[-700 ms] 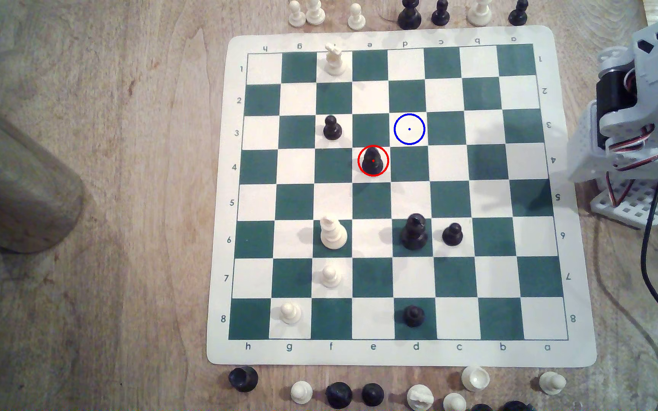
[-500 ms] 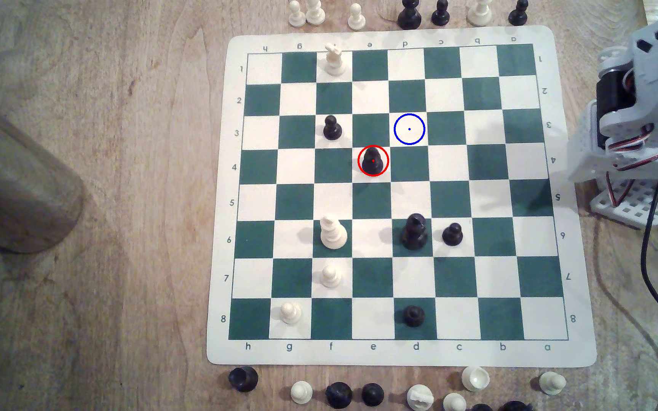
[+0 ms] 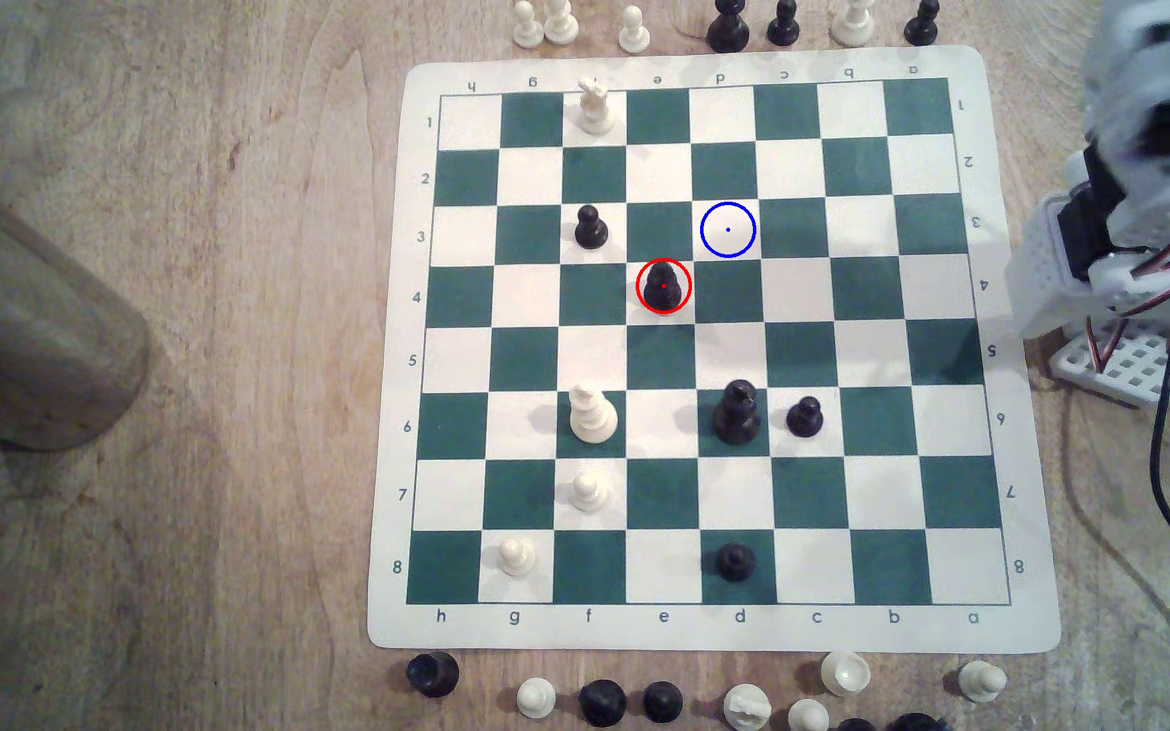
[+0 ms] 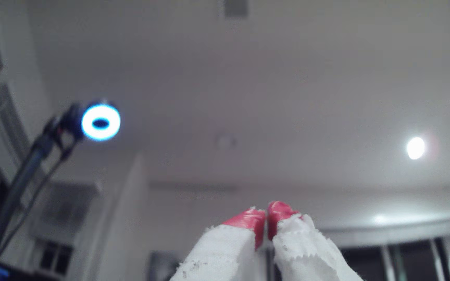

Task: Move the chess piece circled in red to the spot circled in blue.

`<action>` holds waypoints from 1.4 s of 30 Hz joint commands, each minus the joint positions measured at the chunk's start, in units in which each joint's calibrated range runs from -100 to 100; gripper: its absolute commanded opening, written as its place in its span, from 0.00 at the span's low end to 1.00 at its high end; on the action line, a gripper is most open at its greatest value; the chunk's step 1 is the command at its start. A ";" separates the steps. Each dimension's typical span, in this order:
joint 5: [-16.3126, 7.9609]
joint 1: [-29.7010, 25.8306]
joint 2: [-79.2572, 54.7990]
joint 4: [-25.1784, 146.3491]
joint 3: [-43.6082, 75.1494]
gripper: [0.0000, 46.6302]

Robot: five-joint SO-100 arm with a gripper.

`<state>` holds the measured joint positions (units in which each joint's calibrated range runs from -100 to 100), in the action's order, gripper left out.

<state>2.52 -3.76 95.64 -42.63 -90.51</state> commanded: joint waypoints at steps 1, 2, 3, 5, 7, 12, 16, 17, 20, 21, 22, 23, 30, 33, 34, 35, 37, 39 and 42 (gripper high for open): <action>-0.49 -1.05 0.20 21.25 9.19 0.00; -0.49 -0.97 0.20 25.92 10.91 0.00; -0.49 -0.66 0.20 30.51 12.63 0.00; -0.49 0.75 0.20 41.48 17.44 0.00; -0.49 2.00 0.20 47.22 20.25 0.00; -0.54 5.13 -2.26 62.86 28.14 0.00; -0.59 7.32 -8.04 80.30 35.39 0.00; -0.59 7.32 -9.23 82.43 36.20 0.00; -0.59 7.63 -13.13 89.15 39.65 0.04; -0.98 8.02 -14.57 91.93 41.28 0.11; -1.76 8.65 -16.87 95.21 43.09 0.21; -1.86 8.65 -18.05 97.09 44.00 0.23; -3.57 8.26 -24.34 105.04 46.36 0.34; -5.23 8.96 -29.77 106.76 49.53 0.40; -5.42 9.04 -31.30 107.49 50.71 0.41; -6.20 8.73 -34.78 108.48 53.52 0.40; -6.89 8.41 -38.17 108.97 56.06 0.39; -8.45 8.10 -45.47 109.87 61.50 0.36; -9.47 7.63 -53.37 109.87 66.49 0.34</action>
<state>-5.59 4.28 53.16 67.09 -36.01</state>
